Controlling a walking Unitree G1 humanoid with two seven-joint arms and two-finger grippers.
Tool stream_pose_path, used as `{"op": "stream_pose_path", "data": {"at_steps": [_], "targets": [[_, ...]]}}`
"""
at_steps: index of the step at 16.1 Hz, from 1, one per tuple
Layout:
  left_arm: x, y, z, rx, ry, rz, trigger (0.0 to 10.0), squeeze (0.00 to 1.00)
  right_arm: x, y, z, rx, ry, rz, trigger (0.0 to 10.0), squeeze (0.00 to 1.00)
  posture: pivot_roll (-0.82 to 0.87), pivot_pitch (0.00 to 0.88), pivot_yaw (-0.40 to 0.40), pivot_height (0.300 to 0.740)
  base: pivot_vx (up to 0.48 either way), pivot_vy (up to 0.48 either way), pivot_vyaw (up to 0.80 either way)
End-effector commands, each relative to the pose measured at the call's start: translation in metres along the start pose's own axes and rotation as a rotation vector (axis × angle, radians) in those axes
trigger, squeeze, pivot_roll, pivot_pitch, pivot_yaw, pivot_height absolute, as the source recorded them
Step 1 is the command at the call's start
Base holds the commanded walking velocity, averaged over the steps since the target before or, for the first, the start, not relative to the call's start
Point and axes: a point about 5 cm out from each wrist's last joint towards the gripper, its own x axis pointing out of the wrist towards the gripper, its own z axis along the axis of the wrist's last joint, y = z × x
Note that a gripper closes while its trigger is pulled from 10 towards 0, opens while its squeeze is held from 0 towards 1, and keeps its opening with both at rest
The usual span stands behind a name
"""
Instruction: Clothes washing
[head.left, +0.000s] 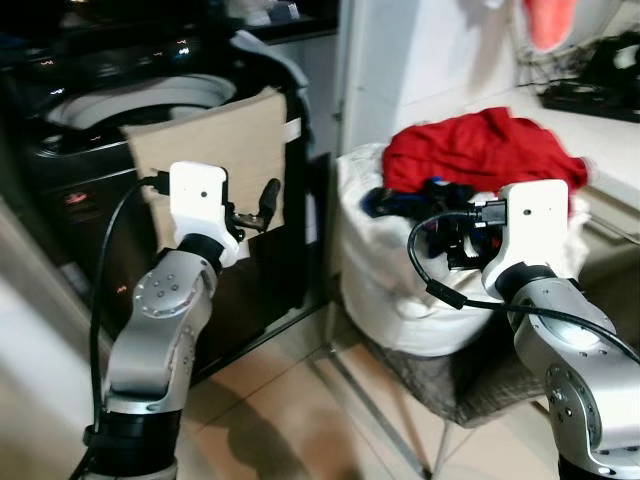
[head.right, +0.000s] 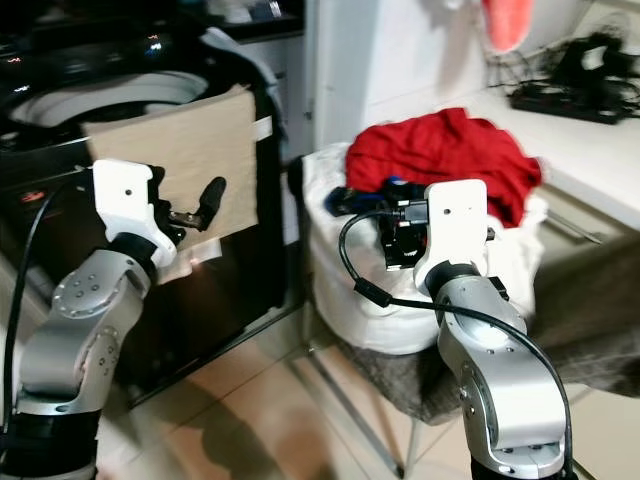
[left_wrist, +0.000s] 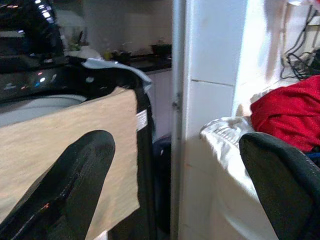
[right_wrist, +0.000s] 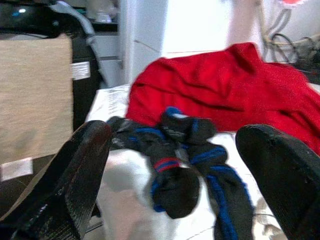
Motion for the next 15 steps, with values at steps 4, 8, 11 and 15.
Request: {"op": "stream_pose_path", "data": {"at_steps": [4,8,11,15], "targets": [[0.005,-0.009,0.008,0.000,-0.019,-0.041,10.0,0.00,-0.002,-0.009,0.003,0.026,-0.027,-0.057,10.0,0.00,-0.09,0.000,0.027,0.740,0.432,0.000,0.00],[0.010,-0.011,0.009,-0.005,-0.021,-0.064,10.0,0.00,-0.006,-0.009,0.004,0.028,-0.043,-0.065,10.0,0.00,-0.11,0.000,0.045,0.740,0.433,0.000,0.00],[0.012,-0.013,0.009,-0.010,-0.021,-0.075,10.0,0.00,-0.008,-0.012,0.007,0.023,-0.060,-0.093,10.0,0.00,-0.12,0.000,0.055,0.740,0.433,0.000,0.00],[0.014,-0.013,0.008,-0.017,-0.019,-0.072,10.0,0.00,-0.009,-0.014,0.010,0.015,-0.070,-0.099,10.0,0.00,-0.12,0.000,0.054,0.740,0.429,0.000,0.00]]}}
